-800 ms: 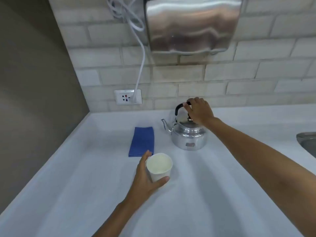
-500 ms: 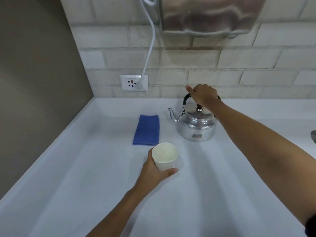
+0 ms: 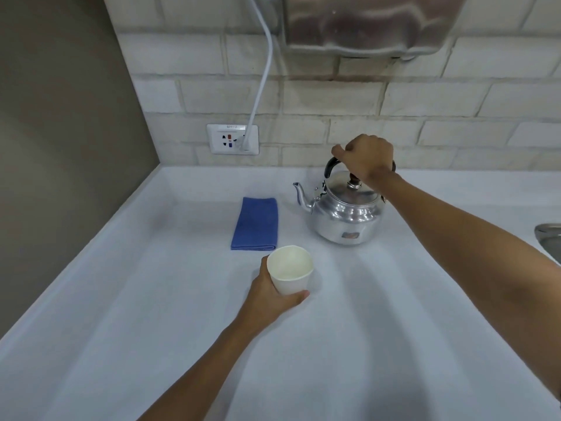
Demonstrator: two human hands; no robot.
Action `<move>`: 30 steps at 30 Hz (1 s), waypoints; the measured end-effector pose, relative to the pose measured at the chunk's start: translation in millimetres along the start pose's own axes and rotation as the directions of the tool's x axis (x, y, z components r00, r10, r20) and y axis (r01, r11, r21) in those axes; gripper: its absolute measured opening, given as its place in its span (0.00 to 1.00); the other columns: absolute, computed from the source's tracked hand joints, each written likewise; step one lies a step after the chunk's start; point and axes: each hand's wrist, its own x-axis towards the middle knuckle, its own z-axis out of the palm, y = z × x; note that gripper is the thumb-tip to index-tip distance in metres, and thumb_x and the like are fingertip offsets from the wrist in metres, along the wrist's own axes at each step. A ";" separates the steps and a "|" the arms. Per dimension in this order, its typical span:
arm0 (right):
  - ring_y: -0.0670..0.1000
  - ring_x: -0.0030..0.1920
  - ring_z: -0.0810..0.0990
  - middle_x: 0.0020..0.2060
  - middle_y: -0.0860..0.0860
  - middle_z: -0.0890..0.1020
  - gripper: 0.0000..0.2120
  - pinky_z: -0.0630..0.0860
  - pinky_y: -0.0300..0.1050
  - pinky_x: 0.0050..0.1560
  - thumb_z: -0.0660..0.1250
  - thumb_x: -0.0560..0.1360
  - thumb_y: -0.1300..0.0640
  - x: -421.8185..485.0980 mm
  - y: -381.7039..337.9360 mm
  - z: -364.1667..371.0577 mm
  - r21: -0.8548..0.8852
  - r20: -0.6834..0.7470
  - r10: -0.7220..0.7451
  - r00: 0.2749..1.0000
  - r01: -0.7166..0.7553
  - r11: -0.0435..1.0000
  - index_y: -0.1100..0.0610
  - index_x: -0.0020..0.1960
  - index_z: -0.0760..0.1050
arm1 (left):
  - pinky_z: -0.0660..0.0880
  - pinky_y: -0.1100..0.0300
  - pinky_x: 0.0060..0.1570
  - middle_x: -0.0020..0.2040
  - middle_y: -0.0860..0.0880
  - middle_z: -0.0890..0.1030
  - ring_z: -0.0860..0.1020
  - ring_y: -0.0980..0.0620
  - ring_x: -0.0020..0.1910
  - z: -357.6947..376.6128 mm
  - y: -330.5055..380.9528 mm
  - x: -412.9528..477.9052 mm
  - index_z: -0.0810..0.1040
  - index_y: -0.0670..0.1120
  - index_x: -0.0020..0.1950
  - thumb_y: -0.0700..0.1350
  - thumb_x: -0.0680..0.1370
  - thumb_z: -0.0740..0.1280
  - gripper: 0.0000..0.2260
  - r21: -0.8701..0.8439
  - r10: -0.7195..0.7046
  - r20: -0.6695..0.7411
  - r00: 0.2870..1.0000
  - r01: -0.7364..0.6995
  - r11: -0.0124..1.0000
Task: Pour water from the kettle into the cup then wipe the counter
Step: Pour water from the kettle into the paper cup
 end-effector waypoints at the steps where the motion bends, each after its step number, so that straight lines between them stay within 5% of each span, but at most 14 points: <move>1: 0.51 0.21 0.58 0.17 0.49 0.59 0.24 0.56 0.40 0.26 0.60 0.70 0.48 -2.3 -0.4 -6.6 0.011 -0.015 -0.016 1.000 0.016 1.000 0.55 0.20 0.57 | 0.69 0.70 0.47 0.59 0.55 0.72 0.72 0.54 0.57 0.3 -0.2 0.0 0.60 0.59 0.62 0.53 0.60 0.79 0.38 0.004 0.007 -0.001 1.000 -0.007 1.000; 5: 0.50 0.21 0.58 0.17 0.50 0.59 0.24 0.56 0.41 0.26 0.61 0.70 0.48 -17.8 -4.8 -34.1 -0.015 -0.043 -0.139 0.989 0.138 0.990 0.56 0.21 0.59 | 0.69 0.61 0.52 0.59 0.54 0.71 0.71 0.54 0.58 2.1 -1.7 -1.4 0.58 0.58 0.62 0.51 0.60 0.79 0.38 0.027 0.030 -0.003 1.000 -0.030 0.999; 30: 0.54 0.23 0.56 0.17 0.52 0.56 0.25 0.49 0.39 0.27 0.61 0.70 0.50 -95.3 -62.0 -86.9 -0.368 0.143 -0.559 0.816 0.569 0.735 0.58 0.22 0.54 | 0.70 0.60 0.51 0.58 0.54 0.73 0.72 0.52 0.56 3.4 1.5 -3.5 0.60 0.54 0.63 0.49 0.61 0.78 0.38 0.030 0.046 -0.009 0.999 -0.046 0.998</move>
